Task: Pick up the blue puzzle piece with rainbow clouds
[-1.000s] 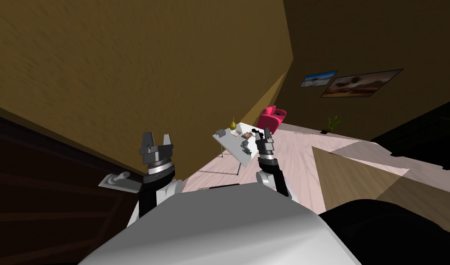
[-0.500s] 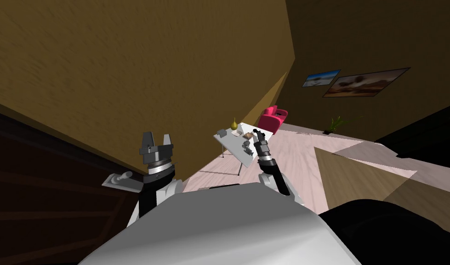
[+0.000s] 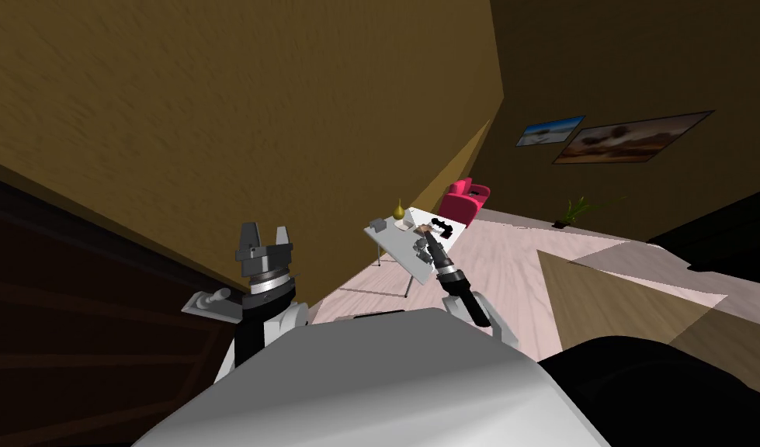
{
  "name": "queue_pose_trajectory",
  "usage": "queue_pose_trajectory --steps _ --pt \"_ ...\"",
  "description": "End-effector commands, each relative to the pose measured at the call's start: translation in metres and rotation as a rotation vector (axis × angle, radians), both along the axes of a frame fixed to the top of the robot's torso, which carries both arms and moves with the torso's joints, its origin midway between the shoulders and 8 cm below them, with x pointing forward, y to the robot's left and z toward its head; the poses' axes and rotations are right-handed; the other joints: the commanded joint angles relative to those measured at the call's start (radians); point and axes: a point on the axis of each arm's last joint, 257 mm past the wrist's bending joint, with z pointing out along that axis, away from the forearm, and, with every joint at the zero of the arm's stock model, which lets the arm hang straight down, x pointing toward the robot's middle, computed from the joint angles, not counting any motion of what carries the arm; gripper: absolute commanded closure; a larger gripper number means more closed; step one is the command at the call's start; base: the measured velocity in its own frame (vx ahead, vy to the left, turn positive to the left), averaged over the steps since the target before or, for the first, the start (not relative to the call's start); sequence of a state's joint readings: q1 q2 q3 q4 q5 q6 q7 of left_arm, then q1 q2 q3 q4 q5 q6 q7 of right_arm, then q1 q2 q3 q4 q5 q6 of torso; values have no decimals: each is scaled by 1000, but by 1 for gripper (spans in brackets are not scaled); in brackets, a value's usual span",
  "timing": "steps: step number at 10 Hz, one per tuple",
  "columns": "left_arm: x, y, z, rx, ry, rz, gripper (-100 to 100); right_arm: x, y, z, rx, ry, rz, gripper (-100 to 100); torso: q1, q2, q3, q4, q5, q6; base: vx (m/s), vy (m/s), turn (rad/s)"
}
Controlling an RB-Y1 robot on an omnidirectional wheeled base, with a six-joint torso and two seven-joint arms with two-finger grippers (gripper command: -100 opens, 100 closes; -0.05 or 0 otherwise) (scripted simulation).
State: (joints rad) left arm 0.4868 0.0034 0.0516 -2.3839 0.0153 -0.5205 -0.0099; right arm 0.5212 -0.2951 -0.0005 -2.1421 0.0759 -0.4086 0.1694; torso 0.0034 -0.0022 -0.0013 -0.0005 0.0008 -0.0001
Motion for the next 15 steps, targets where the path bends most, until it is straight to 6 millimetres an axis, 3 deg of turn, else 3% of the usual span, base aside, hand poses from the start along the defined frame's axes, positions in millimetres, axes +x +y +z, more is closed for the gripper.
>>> queue_pose_trajectory --steps 1,6,11,12,15 --pt "0 0 0 0 0 0 0 3 -3 -22 -90 51 -13 -100 0 0 0 0 0 0 23 56 32" --pt "0 0 0 0 0 0 0 7 -24 -92 -370 197 -42 -100 0 0 0 0 0 0 27 56 32" --pt "0 0 0 0 0 0 0 -1 -67 -162 -686 346 -55 -100 0 0 0 0 0 0 27 60 34" --pt "0 0 0 0 0 0 0 -1 -68 -162 -690 346 -54 -100 0 0 0 0 0 0 24 38 3" --pt "0 0 0 0 0 0 0 -10 -107 -200 -902 436 -56 -100 -1 1 0 0 0 0 26 47 33"
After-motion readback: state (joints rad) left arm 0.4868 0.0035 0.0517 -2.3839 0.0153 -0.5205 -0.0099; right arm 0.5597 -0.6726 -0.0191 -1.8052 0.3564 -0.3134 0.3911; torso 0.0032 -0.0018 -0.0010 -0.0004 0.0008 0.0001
